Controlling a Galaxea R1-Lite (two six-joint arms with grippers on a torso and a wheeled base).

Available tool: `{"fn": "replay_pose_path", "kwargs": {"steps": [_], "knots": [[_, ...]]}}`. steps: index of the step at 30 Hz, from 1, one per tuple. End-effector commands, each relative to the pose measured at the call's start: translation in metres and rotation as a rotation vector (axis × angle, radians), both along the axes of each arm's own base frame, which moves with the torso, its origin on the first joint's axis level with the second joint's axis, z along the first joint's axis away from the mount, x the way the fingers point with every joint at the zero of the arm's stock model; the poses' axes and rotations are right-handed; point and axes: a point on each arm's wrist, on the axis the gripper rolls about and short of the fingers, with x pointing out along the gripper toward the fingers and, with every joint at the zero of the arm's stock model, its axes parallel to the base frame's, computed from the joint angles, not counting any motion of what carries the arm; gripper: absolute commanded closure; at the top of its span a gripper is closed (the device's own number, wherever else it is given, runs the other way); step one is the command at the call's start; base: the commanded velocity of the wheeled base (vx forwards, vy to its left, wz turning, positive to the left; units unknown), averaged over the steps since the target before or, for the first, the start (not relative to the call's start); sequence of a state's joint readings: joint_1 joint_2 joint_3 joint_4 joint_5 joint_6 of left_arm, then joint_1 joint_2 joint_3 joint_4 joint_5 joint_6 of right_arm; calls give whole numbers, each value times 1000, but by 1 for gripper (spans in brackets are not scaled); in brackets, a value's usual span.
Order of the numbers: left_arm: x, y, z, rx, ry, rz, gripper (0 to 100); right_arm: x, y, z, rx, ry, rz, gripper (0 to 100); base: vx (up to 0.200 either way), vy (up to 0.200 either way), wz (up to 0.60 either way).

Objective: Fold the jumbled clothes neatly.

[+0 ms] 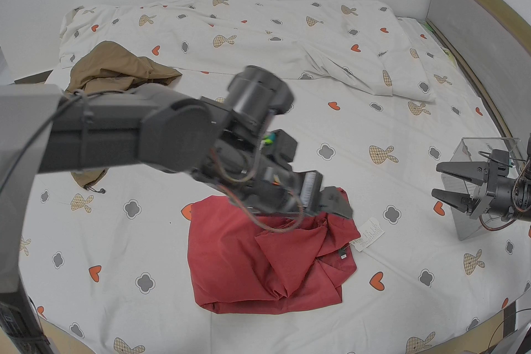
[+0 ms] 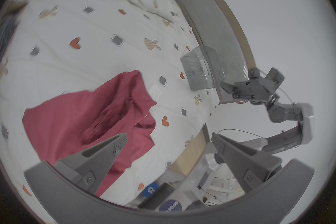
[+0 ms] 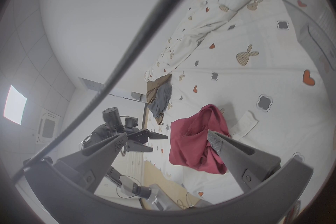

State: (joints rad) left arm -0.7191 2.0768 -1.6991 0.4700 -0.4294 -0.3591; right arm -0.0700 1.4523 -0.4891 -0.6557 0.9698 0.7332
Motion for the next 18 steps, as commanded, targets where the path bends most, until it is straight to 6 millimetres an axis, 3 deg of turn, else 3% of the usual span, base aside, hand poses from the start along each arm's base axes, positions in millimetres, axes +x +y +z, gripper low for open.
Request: {"fn": "replay_pose_path", "kwargs": {"steps": [1,2,3,5,8,9,11,13,17,18], "knots": [[-5,102,22,-80,72,116,0,6,30,9,49,50,113,0,0,0,0],[-5,125,13,-27,52,166,0,14,45,14,59,89,171,0,0,0,0],[-4,128,13,-23,50,171,0,15,46,14,59,96,175,0,0,0,0],[-6,157,1,62,13,231,0,35,67,17,48,204,238,0,0,0,0],[-12,176,2,44,20,265,0,55,99,18,7,286,279,0,0,0,0],[-12,176,2,44,20,265,0,55,99,18,7,286,279,0,0,0,0],[-17,191,12,-78,22,234,0,81,133,22,-49,297,259,0,0,0,0],[-19,197,18,-127,15,222,0,90,145,24,-64,301,256,0,0,0,0],[-20,218,29,-188,-18,258,0,126,203,18,-207,368,229,0,0,0,0],[-20,220,28,-188,-17,263,0,128,206,16,-227,366,217,0,0,0,0]]}}
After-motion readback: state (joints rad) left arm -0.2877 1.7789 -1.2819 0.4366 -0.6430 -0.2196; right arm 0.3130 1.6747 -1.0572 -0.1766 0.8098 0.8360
